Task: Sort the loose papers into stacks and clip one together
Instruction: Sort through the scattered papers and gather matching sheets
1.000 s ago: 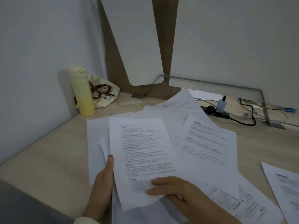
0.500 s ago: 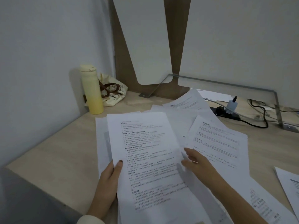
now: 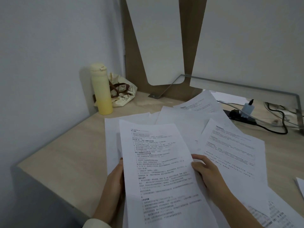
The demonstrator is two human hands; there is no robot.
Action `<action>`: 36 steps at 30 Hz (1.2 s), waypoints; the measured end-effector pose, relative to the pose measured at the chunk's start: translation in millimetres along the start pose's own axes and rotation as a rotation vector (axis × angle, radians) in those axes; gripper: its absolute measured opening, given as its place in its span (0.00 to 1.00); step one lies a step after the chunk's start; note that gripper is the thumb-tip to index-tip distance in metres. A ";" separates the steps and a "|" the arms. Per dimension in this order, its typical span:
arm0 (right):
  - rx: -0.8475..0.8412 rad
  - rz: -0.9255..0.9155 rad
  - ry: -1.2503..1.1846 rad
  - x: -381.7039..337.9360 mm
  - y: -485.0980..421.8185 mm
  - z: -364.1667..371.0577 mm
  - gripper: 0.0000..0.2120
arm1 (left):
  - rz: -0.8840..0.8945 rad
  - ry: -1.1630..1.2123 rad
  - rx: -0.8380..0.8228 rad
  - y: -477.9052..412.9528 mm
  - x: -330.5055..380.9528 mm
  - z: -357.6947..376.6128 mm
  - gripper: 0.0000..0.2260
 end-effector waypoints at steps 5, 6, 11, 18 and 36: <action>0.075 -0.149 0.077 -5.8 7.1 5.0 0.15 | 0.032 -0.029 -0.009 -0.2 1.1 1.3 0.23; 0.087 -0.167 0.087 -5.7 7.7 5.8 0.15 | 0.044 -0.046 -0.001 -0.9 1.5 1.2 0.21; 0.079 -0.150 0.072 -3.2 7.3 12.6 0.05 | 0.231 -0.436 0.106 -6.4 4.8 -5.9 0.08; 0.094 -0.123 0.081 -4.1 10.7 4.3 0.09 | -0.029 0.082 -0.066 -2.3 -9.0 0.6 0.24; 0.047 -0.073 0.229 -1.8 -3.5 -39.8 0.07 | 0.147 -0.156 0.049 -0.3 -0.2 -2.3 0.10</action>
Point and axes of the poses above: each hand's wrist, its own y-axis away from the middle knuckle, its own z-axis out of the palm, x = y × z, the point moved 5 cm from there along -y, towards the middle knuckle, and after that the axes turned 2 degrees about -z, right-handed, at the moved point
